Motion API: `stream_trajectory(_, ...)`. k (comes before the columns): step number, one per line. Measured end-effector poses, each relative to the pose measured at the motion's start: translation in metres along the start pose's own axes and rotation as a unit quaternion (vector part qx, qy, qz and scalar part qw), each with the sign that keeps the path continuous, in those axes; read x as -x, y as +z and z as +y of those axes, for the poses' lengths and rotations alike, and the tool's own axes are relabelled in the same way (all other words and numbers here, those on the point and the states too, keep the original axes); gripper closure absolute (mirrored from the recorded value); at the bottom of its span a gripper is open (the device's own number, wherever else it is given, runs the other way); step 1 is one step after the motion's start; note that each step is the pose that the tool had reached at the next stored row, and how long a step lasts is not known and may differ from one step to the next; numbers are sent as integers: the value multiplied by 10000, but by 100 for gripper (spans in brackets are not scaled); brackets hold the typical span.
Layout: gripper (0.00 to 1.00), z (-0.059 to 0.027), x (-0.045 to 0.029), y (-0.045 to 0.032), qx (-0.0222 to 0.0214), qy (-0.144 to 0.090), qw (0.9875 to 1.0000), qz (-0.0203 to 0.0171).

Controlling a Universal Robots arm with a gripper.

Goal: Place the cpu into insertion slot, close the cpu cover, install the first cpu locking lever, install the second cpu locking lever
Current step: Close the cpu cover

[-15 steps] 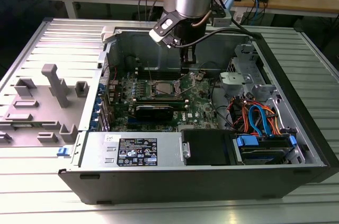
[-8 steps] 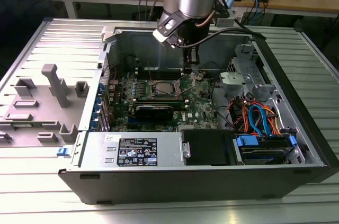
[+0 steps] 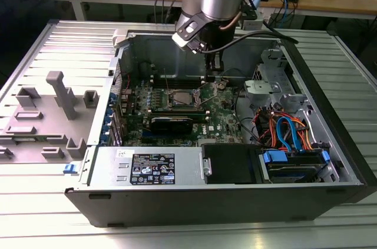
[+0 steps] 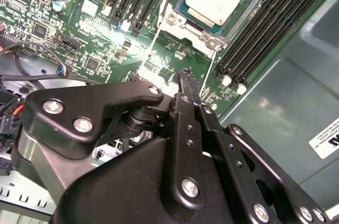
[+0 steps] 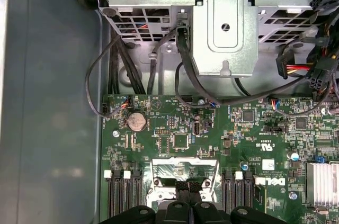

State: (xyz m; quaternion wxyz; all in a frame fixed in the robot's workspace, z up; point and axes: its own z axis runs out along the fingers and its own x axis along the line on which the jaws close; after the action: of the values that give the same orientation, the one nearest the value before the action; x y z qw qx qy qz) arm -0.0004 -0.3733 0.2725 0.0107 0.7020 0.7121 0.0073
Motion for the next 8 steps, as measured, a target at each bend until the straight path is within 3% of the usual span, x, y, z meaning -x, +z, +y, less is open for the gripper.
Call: stream_trajectory(8, 89, 29, 0, 2, 0, 0, 10000, 0)
